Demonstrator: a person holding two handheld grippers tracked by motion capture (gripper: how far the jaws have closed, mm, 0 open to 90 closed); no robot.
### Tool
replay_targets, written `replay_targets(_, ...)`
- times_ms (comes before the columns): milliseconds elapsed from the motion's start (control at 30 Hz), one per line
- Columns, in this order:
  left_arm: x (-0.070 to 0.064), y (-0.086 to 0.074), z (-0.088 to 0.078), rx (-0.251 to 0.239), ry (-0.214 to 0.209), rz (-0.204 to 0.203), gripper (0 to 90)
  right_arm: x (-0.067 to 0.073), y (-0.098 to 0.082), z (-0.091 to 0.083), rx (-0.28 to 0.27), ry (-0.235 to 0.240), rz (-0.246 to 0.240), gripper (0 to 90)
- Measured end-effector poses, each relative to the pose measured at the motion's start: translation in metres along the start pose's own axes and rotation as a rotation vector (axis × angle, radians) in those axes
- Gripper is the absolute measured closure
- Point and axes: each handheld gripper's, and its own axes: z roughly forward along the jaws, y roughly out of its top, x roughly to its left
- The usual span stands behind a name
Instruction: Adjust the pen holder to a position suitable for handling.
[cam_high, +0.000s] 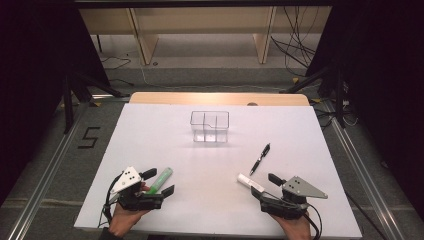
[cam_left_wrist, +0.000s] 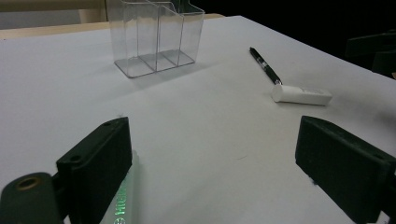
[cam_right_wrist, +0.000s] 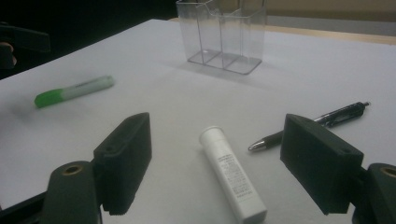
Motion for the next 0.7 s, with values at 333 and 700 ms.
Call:
replay_targets(333,0.000,0.000,0.001,-0.001,0.002,0.000,10.4,-0.002,0.001,0.001,0.006,-0.018,0.005,26.4)
replay_targets(700,0.002,0.000,0.001,0.002,0.011,-0.001,10.4,-0.016,0.017,0.016,0.046,-0.068,0.007,32.8)
